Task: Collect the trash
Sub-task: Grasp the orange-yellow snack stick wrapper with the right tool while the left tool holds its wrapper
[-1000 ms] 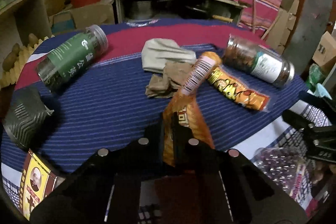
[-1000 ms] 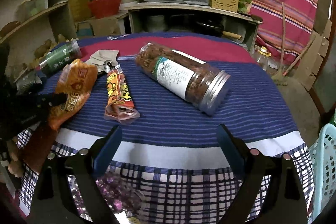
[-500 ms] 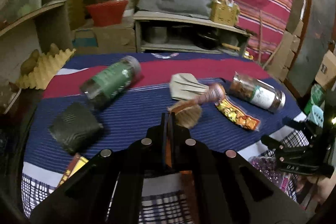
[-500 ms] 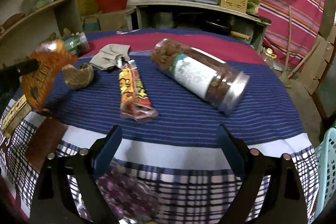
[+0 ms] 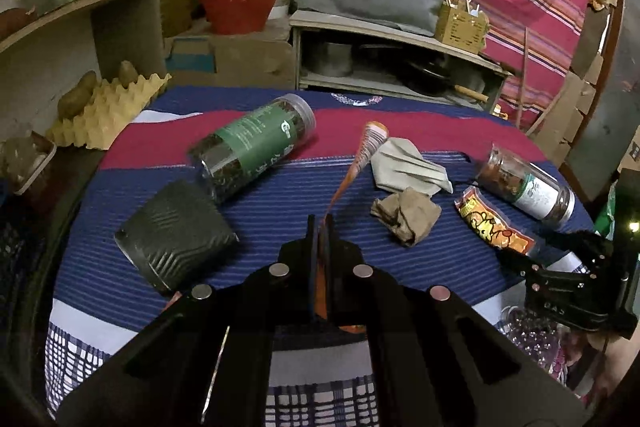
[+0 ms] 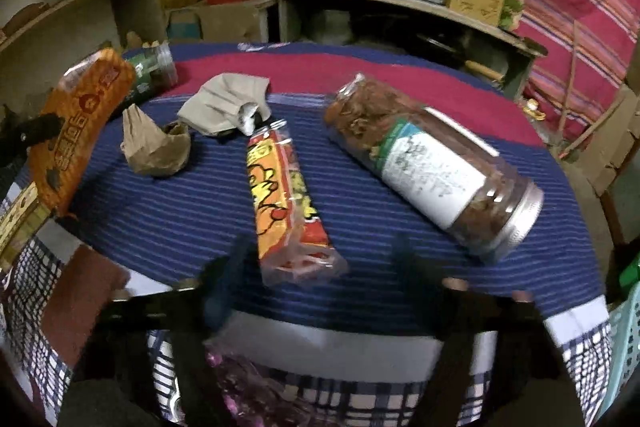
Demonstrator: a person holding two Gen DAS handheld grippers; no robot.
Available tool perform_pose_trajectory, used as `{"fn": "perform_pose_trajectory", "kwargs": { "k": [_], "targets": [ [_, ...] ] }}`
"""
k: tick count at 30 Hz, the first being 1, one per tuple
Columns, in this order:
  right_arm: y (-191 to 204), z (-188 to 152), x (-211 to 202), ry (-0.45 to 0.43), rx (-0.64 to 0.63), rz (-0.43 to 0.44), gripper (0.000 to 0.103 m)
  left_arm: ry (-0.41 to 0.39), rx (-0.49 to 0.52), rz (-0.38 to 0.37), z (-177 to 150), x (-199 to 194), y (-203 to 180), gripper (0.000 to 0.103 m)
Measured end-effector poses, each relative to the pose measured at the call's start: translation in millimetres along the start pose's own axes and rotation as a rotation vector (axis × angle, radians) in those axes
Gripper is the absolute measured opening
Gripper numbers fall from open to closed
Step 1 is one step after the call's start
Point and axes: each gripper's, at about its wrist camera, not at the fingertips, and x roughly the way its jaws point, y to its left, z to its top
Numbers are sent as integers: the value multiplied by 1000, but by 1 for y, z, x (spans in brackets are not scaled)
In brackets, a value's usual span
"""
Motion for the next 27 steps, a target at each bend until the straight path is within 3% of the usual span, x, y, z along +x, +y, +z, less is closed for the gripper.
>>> {"fn": "perform_pose_trajectory", "kwargs": {
  "k": [6,13,19,20,21,23,27],
  "targets": [
    [-1,-3,-5,-14,-27,30,36,3,17,7,1,1,-4,1],
    [-10,-9,-28,-55,-55,20,34,-34,51,-23,3,-14,-21,1],
    [-31,-17,-66,-107,-42,17,32,-68,141,-56,-1,-32,-57,1],
    [-35,-18,-73,-117,-40,14,30,-76,154,-67,-2,-36,-63,1],
    [-39,-18,-82,-130,-34,13,19,-85,167,-78,-4,-41,-71,1],
    [-46,-20,-97,-150,-12,17,13,-94,176,-99,-7,-48,-80,1],
    [-57,-27,-111,-163,19,11,11,-105,193,-124,-12,-58,-97,1]
  ]
}}
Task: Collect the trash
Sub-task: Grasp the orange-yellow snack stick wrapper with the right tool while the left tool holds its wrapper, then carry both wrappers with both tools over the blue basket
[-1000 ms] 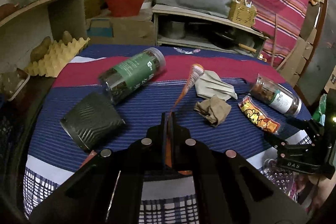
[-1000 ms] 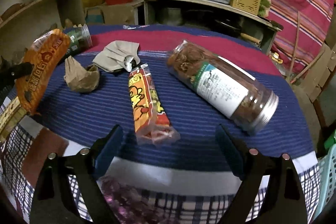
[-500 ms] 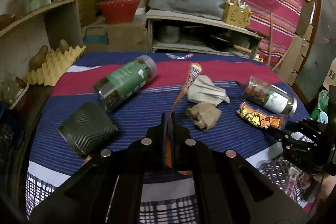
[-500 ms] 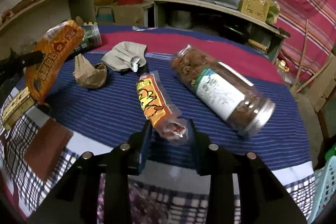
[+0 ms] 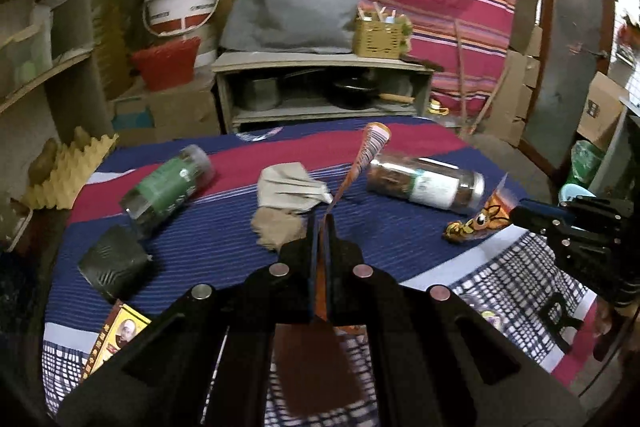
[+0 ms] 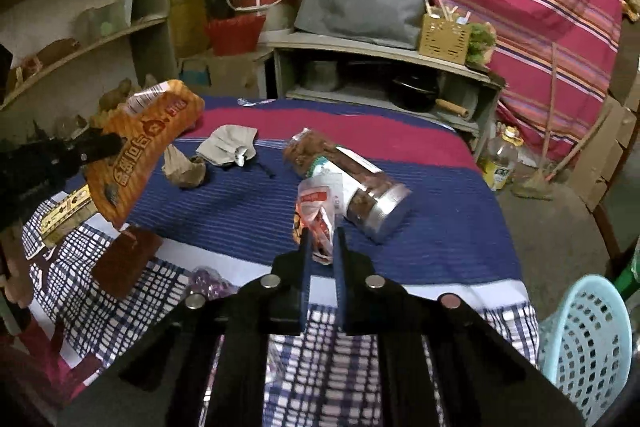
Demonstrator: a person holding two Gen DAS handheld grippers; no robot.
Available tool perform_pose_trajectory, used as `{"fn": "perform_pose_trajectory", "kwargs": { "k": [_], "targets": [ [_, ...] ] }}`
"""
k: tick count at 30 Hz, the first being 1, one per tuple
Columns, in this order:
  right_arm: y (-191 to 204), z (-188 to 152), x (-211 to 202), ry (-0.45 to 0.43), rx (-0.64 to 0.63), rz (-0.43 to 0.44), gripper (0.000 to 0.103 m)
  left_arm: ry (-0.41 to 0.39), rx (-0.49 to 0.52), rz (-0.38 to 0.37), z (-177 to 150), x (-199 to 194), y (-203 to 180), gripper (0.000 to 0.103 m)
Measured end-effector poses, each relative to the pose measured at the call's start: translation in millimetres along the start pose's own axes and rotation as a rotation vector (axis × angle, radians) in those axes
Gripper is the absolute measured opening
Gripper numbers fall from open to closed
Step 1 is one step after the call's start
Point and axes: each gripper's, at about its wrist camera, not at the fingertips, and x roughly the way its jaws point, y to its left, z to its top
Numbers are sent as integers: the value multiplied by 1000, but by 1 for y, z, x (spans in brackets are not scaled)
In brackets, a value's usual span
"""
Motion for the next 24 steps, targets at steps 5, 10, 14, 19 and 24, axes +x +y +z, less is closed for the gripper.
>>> {"fn": "perform_pose_trajectory", "kwargs": {
  "k": [5,10,14,19,24],
  "targets": [
    [-16,-6,-2,-9,75,4,9,-3,4,-12,-6,-6,-14,1],
    [-24,-3,-18,-59,111,2,6,-13,-5,-19,-3,-8,-13,1],
    [-24,-6,-36,-80,97,-16,5,-25,9,-24,1,-12,-19,1],
    [-34,-11,-63,-103,98,-43,4,-38,18,-69,12,-17,-41,1],
    [-60,-21,-96,-134,137,-79,4,-43,38,-148,16,-17,-84,1]
  ]
}}
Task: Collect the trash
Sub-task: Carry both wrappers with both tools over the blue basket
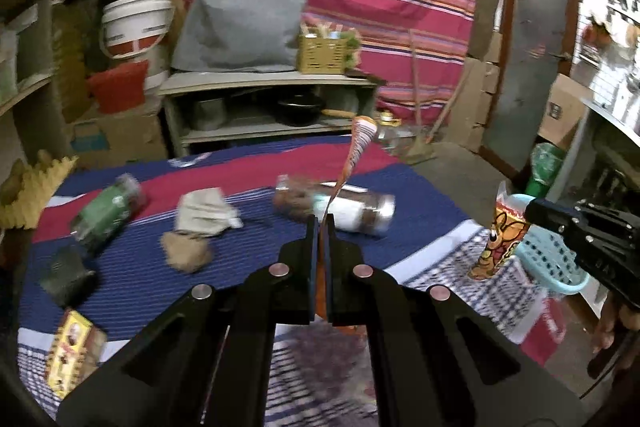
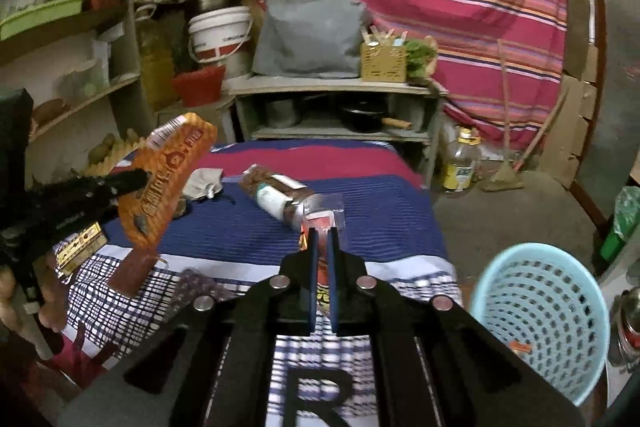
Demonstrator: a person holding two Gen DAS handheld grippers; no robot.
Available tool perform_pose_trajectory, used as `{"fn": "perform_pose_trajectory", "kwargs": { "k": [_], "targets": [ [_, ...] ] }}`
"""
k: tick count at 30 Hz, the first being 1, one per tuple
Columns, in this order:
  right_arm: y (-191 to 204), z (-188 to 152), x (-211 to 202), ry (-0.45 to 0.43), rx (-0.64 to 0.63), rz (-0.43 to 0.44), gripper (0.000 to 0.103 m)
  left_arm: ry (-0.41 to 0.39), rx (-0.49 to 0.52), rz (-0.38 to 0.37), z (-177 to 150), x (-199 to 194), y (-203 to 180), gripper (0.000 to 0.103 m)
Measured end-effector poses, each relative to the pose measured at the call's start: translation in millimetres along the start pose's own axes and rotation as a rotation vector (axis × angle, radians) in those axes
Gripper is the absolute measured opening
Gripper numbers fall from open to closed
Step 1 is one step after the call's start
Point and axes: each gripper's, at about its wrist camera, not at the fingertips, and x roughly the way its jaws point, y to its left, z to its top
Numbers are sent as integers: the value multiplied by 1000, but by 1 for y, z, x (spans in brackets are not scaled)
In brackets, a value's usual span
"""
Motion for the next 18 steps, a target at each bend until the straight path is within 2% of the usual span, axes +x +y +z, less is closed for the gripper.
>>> {"fn": "perform_pose_trajectory", "kwargs": {
  "k": [10,18],
  "targets": [
    [-95,-15,-68,-62,104,-159,4,-1,90,-160,9,23,-113,1],
    [-163,-35,-91,-60,175,-272,4,21,146,-251,-3,54,-200,1]
  ]
}}
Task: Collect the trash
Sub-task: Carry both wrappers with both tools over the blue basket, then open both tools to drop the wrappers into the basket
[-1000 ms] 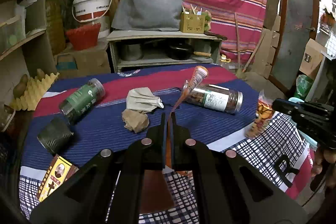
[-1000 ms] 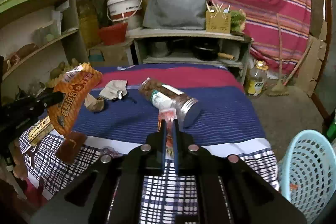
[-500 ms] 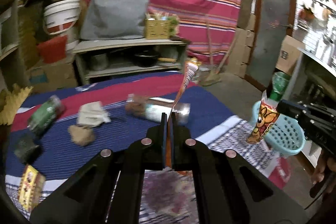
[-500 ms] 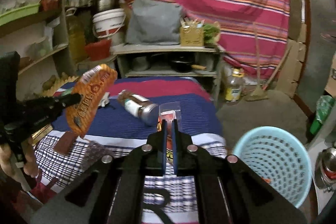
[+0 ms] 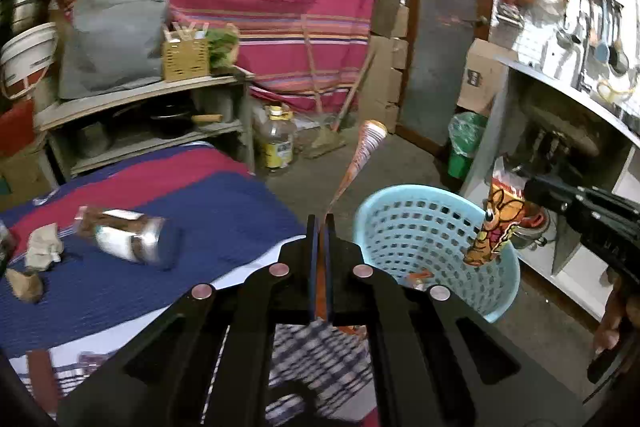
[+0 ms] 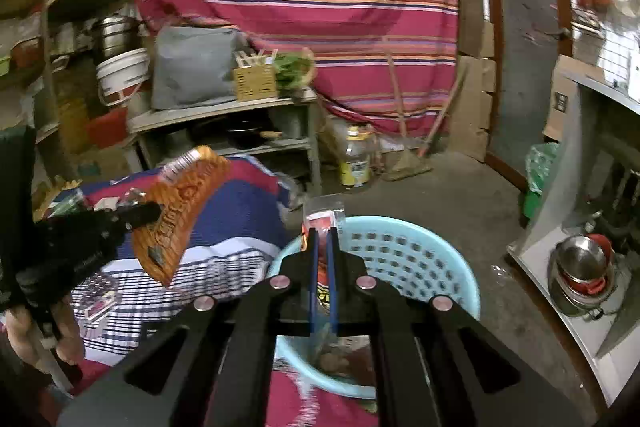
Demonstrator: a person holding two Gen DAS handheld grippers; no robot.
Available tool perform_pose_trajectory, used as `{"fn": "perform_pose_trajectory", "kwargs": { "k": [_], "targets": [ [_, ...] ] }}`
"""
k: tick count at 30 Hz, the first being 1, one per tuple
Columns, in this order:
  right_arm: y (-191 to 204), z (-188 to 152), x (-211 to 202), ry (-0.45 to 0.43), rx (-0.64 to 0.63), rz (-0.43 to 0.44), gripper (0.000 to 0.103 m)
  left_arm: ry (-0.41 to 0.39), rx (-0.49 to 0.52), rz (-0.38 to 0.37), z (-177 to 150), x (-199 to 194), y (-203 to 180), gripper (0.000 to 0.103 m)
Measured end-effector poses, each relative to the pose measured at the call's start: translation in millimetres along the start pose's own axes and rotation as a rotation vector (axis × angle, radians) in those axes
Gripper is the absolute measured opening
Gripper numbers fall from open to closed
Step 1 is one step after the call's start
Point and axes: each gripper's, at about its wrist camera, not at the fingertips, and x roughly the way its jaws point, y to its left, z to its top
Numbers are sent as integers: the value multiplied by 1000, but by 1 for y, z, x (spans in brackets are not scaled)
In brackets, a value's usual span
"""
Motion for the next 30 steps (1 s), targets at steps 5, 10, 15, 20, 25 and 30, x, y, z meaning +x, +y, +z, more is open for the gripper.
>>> {"fn": "perform_pose_trajectory", "kwargs": {
  "k": [5,10,15,20,25,30],
  "targets": [
    [-35,0,2,0,41,-28,4,16,4,-43,1,27,-32,1],
    [-59,-2,8,15,68,-41,4,45,18,-61,3,55,-60,1],
    [-72,-4,14,27,70,-55,4,66,23,-43,6,77,-76,1],
    [-77,-8,23,32,78,-53,4,89,10,-28,5,87,-75,35],
    [-78,-15,32,40,106,-34,4,46,16,34,6,77,-67,50],
    [-65,-25,49,52,91,0,4,-27,7,140,1,48,-49,77]
  ]
}}
